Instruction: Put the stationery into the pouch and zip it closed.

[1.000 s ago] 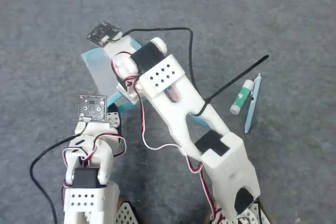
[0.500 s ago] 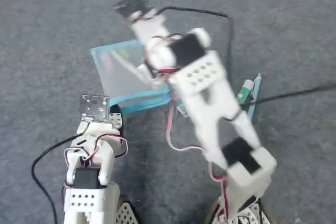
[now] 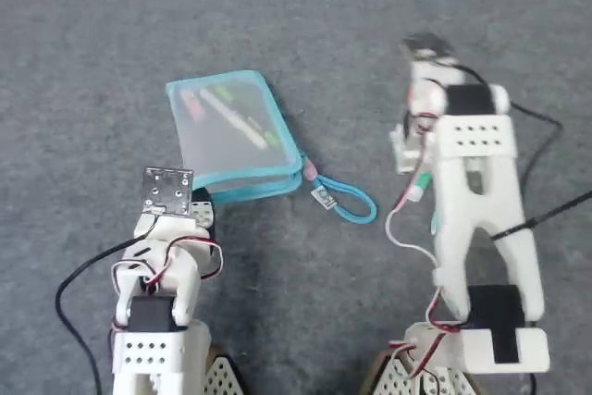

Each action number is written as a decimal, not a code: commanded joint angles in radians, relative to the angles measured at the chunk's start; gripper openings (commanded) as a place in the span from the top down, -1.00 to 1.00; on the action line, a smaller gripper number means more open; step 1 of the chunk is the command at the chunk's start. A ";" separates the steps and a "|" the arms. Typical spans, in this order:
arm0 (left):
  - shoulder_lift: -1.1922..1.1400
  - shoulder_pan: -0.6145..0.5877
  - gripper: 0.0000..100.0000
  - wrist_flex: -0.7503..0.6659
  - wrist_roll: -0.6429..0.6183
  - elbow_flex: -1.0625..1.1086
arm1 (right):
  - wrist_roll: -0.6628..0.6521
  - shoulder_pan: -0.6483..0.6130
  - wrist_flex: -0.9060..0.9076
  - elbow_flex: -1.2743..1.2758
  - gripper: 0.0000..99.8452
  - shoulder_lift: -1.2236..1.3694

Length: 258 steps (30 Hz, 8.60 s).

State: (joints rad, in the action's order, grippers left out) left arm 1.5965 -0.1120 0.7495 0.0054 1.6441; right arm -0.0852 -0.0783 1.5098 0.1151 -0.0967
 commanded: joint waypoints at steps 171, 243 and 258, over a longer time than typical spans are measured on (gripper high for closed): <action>0.020 -0.084 0.98 -0.032 -0.046 -0.064 | -0.044 -0.346 -0.002 0.031 0.56 -0.326; 0.018 0.080 0.98 0.040 0.032 -0.056 | -0.267 -0.717 0.093 0.114 0.99 -0.156; 0.018 0.080 0.98 0.040 0.035 -0.056 | -0.057 -0.645 0.102 -0.437 0.99 0.341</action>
State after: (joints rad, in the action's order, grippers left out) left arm 1.5980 -0.0338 0.8140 0.0315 1.6425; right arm -0.2048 -0.7795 1.6157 -0.1534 0.1795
